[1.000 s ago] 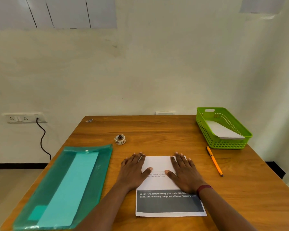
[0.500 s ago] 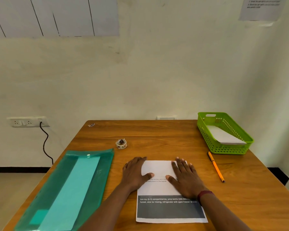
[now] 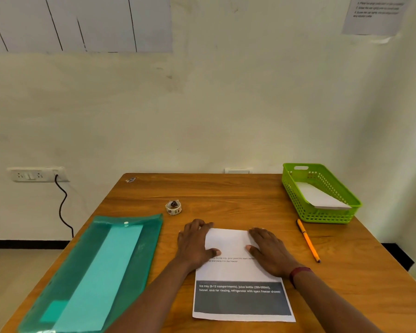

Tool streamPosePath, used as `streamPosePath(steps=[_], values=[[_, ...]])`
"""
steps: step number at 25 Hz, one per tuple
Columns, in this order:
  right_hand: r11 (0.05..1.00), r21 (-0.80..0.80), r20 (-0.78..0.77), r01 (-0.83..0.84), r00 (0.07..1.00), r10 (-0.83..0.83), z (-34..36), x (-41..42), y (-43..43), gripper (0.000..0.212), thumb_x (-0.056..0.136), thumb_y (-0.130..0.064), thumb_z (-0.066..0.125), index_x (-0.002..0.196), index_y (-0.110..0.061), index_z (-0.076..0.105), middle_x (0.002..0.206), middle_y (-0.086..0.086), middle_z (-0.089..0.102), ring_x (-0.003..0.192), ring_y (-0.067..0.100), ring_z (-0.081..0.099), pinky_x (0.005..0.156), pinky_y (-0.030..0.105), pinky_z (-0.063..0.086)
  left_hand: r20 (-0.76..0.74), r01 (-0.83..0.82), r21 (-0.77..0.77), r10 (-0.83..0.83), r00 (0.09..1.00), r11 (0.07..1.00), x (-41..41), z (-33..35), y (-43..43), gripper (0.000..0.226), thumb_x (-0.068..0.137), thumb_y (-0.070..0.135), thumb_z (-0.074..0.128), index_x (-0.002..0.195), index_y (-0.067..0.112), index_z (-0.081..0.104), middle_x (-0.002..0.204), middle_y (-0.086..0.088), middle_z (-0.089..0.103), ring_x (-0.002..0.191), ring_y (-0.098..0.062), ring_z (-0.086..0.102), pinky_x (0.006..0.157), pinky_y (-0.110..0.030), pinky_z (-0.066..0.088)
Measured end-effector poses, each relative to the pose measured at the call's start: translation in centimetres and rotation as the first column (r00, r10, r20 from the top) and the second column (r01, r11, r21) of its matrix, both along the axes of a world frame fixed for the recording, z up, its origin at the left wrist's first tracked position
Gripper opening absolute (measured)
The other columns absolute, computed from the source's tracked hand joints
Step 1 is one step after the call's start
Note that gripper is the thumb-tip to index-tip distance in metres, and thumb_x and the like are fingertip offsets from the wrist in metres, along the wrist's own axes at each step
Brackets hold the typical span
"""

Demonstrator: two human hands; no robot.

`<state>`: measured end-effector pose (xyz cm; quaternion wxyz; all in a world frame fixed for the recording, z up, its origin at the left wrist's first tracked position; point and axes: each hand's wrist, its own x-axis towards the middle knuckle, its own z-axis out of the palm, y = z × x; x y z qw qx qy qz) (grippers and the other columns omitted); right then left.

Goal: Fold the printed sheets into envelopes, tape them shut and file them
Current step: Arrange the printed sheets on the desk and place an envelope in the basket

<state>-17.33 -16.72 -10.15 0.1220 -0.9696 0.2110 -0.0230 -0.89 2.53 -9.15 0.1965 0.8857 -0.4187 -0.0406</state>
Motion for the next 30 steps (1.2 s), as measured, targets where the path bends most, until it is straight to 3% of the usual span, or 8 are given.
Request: streamPosePath(steps=[5,9,12,15,20,25,28,30], values=[[0.995,-0.087,0.099,0.049,0.994,-0.04,0.6,-0.6,0.0,0.063,0.098,-0.037,0.05,0.153,-0.023,0.022,0.147,0.003,0.035,0.135,0.02,0.031,0.107,0.035,0.035,0.116,0.007,0.015,-0.009,0.993,1.0,-0.1,0.4,0.4,0.087,0.076,0.061,0.069,0.149,0.032,0.031,0.139,0.003,0.031,0.133,-0.019,0.026,0.113,-0.047,0.025],[0.986,-0.141,0.211,0.085,0.976,-0.054,1.1,-0.8,0.3,0.061,0.096,-0.027,0.057,0.151,-0.024,0.029,0.132,0.001,0.043,0.116,0.016,0.042,0.096,0.03,0.042,0.185,-0.011,-0.105,0.031,0.982,0.994,-0.9,-0.2,1.8,0.068,0.085,0.052,0.065,0.146,0.033,0.039,0.135,0.001,0.035,0.128,-0.018,0.03,0.107,-0.037,0.029],[0.984,-0.156,0.308,0.08,0.951,-0.029,1.6,-0.8,0.5,0.054,0.093,-0.017,0.061,0.143,-0.024,0.043,0.117,0.0,0.05,0.103,0.016,0.048,0.087,0.03,0.046,0.218,-0.027,-0.282,0.092,0.972,0.959,-1.3,0.0,2.6,0.04,0.091,0.032,0.064,0.131,0.028,0.057,0.126,-0.001,0.047,0.119,-0.019,0.042,0.097,-0.038,0.04],[0.981,-0.194,0.33,0.03,0.943,0.037,1.9,-0.9,1.0,0.043,0.093,-0.017,0.06,0.135,-0.025,0.052,0.112,-0.001,0.054,0.098,0.016,0.051,0.081,0.031,0.048,0.249,-0.009,-0.372,0.109,0.962,0.928,-1.3,0.3,3.0,0.026,0.089,0.013,0.066,0.114,0.021,0.068,0.11,-0.002,0.057,0.105,-0.021,0.052,0.085,-0.039,0.047],[0.965,-0.26,0.327,0.0,0.941,0.088,1.7,-1.6,1.8,0.032,0.089,-0.015,0.065,0.121,-0.024,0.065,0.104,0.0,0.06,0.093,0.02,0.057,0.075,0.032,0.048,0.26,0.043,-0.39,0.065,0.963,0.92,-1.6,0.1,3.3,0.018,0.084,0.01,0.072,0.099,0.019,0.07,0.102,-0.001,0.058,0.097,-0.017,0.054,0.078,-0.034,0.048],[0.949,-0.316,0.201,0.0,0.977,0.067,0.8,-2.3,2.7,0.031,0.093,-0.029,0.057,0.123,-0.033,0.066,0.125,-0.001,0.063,0.121,0.022,0.054,0.102,0.042,0.038,0.219,0.08,-0.306,-0.011,0.976,0.949,-2.2,-1.1,4.0,0.02,0.076,0.01,0.069,0.089,0.021,0.058,0.1,0.004,0.056,0.091,-0.014,0.053,0.077,-0.03,0.046],[0.965,-0.257,0.097,-0.04,0.993,0.067,-0.3,-2.5,3.0,0.041,0.099,-0.034,0.043,0.139,-0.032,0.051,0.149,-0.001,0.046,0.14,0.02,0.037,0.114,0.041,0.025,0.184,0.104,-0.244,-0.06,0.981,0.964,-2.3,-1.6,4.0,0.022,0.081,0.012,0.058,0.09,0.026,0.045,0.098,0.008,0.054,0.089,-0.009,0.046,0.08,-0.027,0.04],[0.978,-0.204,0.091,-0.047,0.994,0.066,-0.9,-2.5,2.9,0.046,0.102,-0.035,0.036,0.147,-0.029,0.04,0.157,-0.001,0.033,0.146,0.017,0.027,0.117,0.034,0.022,0.161,0.112,-0.187,-0.082,0.984,0.976,-2.2,-1.9,3.9,0.02,0.085,0.013,0.051,0.094,0.028,0.04,0.099,0.009,0.052,0.09,-0.008,0.044,0.093,-0.03,0.039]])
